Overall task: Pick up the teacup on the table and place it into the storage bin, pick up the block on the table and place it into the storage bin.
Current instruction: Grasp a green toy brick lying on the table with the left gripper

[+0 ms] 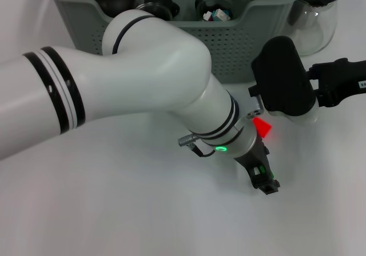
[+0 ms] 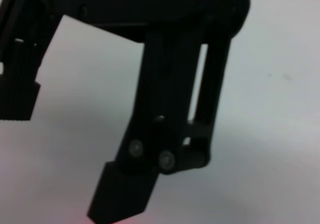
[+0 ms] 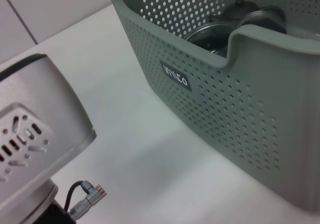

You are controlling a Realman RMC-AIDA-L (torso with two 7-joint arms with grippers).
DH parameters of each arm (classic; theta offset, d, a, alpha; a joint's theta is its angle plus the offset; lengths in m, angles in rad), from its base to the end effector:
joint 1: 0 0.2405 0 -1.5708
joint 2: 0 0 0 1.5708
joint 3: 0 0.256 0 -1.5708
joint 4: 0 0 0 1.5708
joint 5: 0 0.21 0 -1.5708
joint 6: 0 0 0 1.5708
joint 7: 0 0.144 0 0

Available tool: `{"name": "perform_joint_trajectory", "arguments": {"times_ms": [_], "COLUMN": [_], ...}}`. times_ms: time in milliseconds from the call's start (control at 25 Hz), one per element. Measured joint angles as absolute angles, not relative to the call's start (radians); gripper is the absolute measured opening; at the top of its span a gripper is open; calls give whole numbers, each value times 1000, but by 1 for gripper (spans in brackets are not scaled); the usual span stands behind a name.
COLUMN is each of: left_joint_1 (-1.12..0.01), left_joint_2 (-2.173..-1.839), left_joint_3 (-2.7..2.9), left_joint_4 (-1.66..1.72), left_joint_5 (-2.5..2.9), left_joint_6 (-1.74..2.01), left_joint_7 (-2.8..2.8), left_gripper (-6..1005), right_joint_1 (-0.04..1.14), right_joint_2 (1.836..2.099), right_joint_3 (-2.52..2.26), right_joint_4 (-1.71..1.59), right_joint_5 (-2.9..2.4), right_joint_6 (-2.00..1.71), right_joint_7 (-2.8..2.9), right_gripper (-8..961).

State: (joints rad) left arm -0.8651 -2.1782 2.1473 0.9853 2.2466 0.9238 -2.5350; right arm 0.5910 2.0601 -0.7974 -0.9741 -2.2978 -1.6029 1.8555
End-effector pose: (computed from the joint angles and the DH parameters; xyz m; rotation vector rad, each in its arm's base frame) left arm -0.0906 0.2993 -0.1881 -2.9957 -0.2084 0.4092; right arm 0.2437 0.3541 0.0324 -2.7916 0.8463 0.1890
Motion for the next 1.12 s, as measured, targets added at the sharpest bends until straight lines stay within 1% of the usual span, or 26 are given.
{"name": "perform_joint_trajectory", "arguments": {"times_ms": [200,440,1120], "left_joint_1": [-865,-865,-865], "left_joint_2": [-2178,-2178,-2178], "left_joint_3": [2149,2163,2174], "left_joint_4": [982,982,984], "left_joint_5": [2247,2246,2244], "left_joint_6": [916,913,909], "left_joint_7": [-2540,-2540,-2549], "left_gripper": [622,547,447], "right_joint_1": [591,589,589], "right_joint_2": [2060,2060,2060], "right_joint_3": [-797,-799,-801], "right_joint_4": [-974,-974,-974], "right_joint_5": [-2298,-2298,-2298], "right_joint_6": [-1603,-1603,-1594], "right_joint_7": [1854,1855,1856], "right_gripper": [947,947,947]}}
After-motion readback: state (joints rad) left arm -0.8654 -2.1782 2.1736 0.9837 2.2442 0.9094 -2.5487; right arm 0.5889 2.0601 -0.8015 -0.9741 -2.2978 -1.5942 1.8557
